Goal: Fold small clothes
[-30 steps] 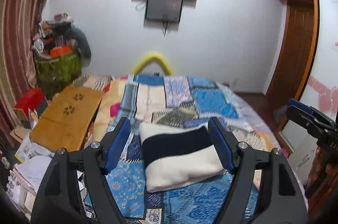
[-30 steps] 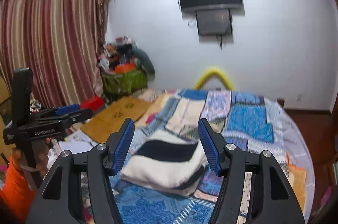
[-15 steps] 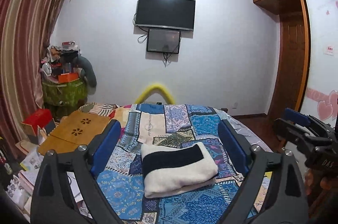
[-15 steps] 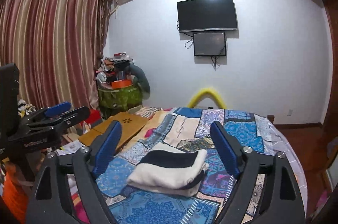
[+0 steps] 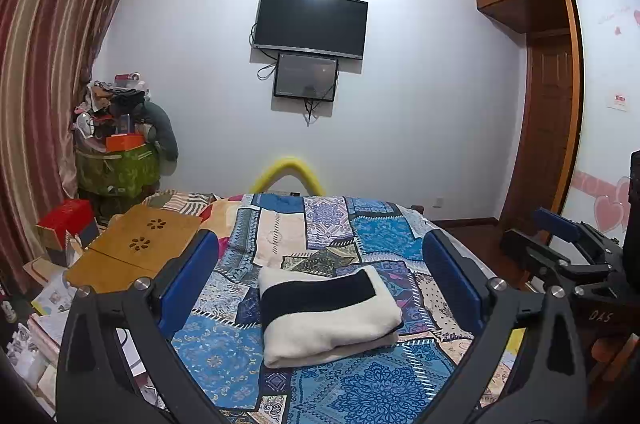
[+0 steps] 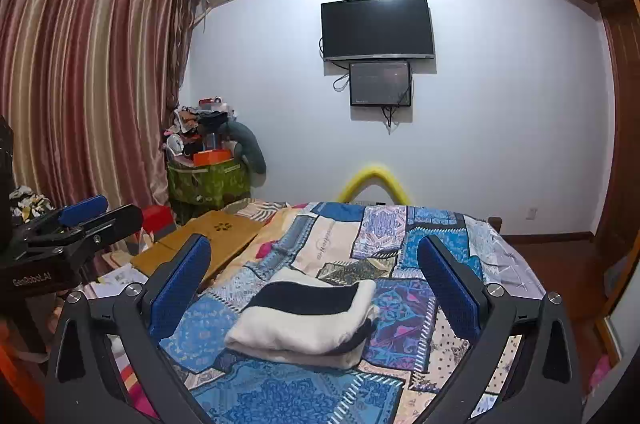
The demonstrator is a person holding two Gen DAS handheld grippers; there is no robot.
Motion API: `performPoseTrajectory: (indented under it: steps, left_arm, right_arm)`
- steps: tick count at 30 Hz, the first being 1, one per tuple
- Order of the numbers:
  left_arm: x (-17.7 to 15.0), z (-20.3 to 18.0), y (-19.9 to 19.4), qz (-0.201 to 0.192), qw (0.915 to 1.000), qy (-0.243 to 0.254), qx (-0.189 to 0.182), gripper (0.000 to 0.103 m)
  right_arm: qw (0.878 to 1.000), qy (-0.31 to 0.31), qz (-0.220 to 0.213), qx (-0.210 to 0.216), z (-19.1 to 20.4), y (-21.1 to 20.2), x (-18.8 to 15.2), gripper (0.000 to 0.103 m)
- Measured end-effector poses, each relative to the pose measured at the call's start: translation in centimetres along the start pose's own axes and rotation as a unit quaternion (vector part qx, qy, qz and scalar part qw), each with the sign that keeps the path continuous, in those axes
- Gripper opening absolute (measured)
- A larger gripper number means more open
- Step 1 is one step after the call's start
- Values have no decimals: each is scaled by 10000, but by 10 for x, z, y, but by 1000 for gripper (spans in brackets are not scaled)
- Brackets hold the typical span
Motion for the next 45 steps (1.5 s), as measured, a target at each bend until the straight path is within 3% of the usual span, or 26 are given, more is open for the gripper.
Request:
performPoseTrajectory:
  steps: [29,45]
  left_arm:
    - [-7,-9,16,207,9998,67,31,103]
    - [-9,-8,18,306,9993,-40,-207,103]
  right_arm:
    - [9998,73,144,-100,-4,-3,-4,103]
    - [9998,86,155,-124,-5,-3,-4,103]
Point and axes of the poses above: each gripper's, at about its wrist camera, not at the fingertips, and y roughly the way its jaws point, z to its left, x to its top, the point moved 6 cm from there along y, roughly the way its jaws point, and after that the axes turned 12 degrees about z, right-handed, at the moved point
